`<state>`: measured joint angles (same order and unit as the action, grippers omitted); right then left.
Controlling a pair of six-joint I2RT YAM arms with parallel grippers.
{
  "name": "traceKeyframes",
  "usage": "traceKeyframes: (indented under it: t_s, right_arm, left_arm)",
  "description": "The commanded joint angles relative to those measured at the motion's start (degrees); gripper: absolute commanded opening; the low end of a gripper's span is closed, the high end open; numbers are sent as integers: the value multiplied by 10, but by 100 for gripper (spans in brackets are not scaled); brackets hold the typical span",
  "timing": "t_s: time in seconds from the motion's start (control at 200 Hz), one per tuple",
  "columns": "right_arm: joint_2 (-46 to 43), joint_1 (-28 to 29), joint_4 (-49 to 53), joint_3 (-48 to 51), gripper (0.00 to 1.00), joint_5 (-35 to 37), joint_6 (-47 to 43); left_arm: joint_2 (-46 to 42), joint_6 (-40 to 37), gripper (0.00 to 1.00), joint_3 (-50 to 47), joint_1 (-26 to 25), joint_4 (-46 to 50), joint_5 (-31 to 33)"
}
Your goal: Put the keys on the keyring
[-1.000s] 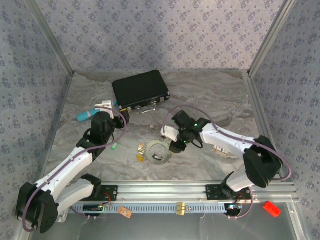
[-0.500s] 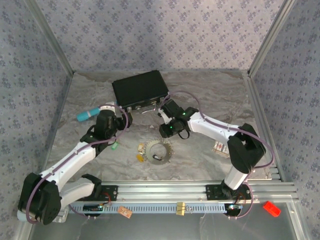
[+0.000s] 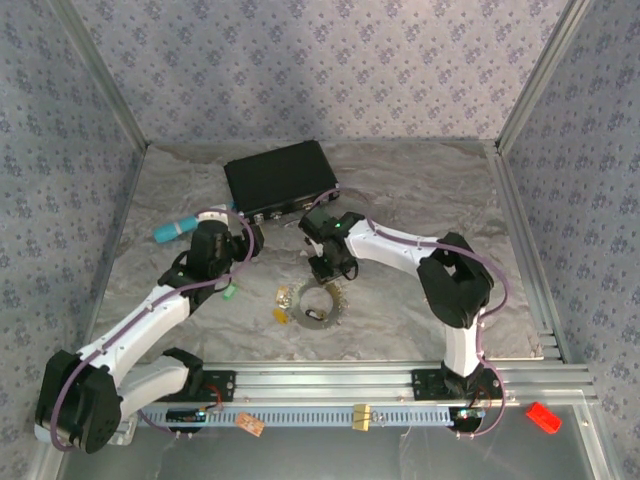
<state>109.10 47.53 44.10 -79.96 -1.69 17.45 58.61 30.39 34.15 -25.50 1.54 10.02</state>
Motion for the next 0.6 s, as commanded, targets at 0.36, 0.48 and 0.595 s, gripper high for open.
traceKeyframes:
  t_s: [0.36, 0.48, 0.595]
  right_arm:
    - [23, 5, 44, -33, 30, 21, 21]
    - [35, 9, 46, -40, 30, 18, 20]
    - [48, 11, 52, -48, 29, 26, 18]
  left_arm:
    - [-11, 10, 81, 4, 5, -5, -3]
    - [-10, 11, 81, 3, 4, -5, -3]
    - [-12, 10, 81, 2, 5, -3, -2]
